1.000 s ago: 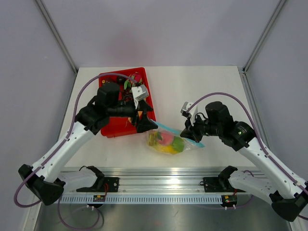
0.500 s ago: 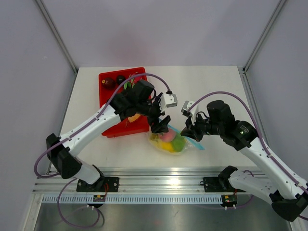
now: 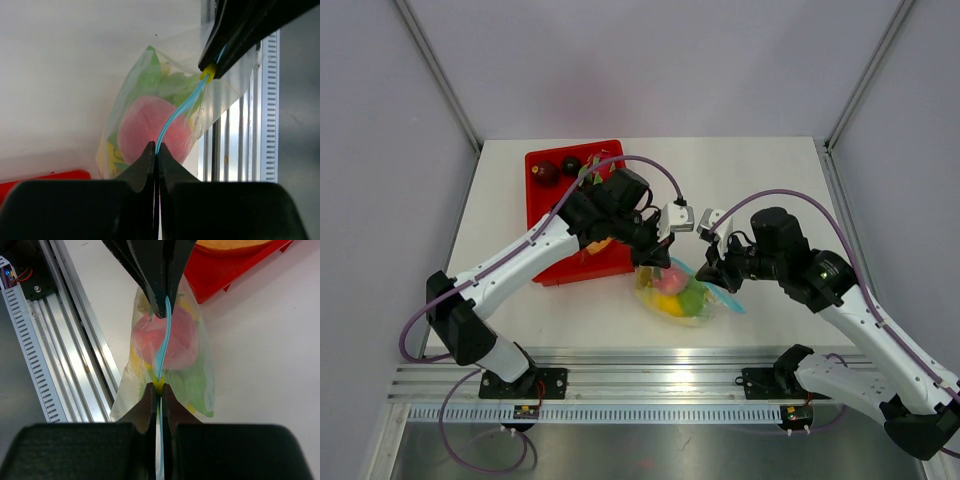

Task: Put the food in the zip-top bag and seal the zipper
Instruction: Zip the zipper food storage bag at the center of the board.

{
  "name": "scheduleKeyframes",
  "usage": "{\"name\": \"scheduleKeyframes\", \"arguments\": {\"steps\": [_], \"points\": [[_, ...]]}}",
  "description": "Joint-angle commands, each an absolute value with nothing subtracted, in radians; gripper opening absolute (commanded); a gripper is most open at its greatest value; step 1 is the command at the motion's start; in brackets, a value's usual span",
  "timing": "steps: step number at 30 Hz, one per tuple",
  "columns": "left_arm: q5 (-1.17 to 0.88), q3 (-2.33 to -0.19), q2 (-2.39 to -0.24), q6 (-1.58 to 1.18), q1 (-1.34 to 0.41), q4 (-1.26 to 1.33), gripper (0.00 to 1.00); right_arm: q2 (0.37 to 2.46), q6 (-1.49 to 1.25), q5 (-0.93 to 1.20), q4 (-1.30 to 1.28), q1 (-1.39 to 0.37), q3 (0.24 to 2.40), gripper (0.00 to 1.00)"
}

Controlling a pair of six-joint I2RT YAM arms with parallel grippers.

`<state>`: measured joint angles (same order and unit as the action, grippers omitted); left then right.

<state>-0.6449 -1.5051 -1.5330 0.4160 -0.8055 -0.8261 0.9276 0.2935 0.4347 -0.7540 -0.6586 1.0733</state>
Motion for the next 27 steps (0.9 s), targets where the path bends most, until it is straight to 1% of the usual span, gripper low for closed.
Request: {"name": "scheduleKeyframes", "arguments": {"steps": [1, 4, 8, 12, 13, 16, 22, 27], "points": [[-0.686, -1.543, -1.534, 0.469, -0.807, -0.876, 0.00, 0.913, 0.307, 0.420, -0.749, -0.655, 1.115, 0.00], [-0.661, -1.522, -1.526, 0.437, -0.772, -0.870, 0.00, 0.891, 0.299, 0.411, -0.758, -0.655, 1.106, 0.00], [-0.725, -1.459, -1.480, 0.353, -0.663, -0.815, 0.00, 0.862, 0.281, 0.416, -0.773, -0.655, 1.109, 0.00], [-0.811, -1.320, -1.361, 0.250, -0.571, -0.620, 0.00, 0.833, 0.278, 0.399, -0.781, -0.655, 1.085, 0.00], [-0.821, -1.286, -1.306, 0.206, -0.537, -0.580, 0.00, 0.833, 0.278, 0.391, -0.784, -0.655, 1.080, 0.00], [-0.801, -1.194, -1.241, 0.144, -0.490, -0.477, 0.00, 0.827, 0.276, 0.374, -0.795, -0.655, 1.055, 0.00], [-0.784, -1.181, -1.207, 0.155, -0.427, -0.526, 0.00, 0.787, 0.253, 0.356, -0.810, -0.655, 1.025, 0.00], [-0.793, -1.166, -1.197, 0.153, -0.417, -0.531, 0.00, 0.747, 0.233, 0.348, -0.825, -0.655, 1.014, 0.00]]}}
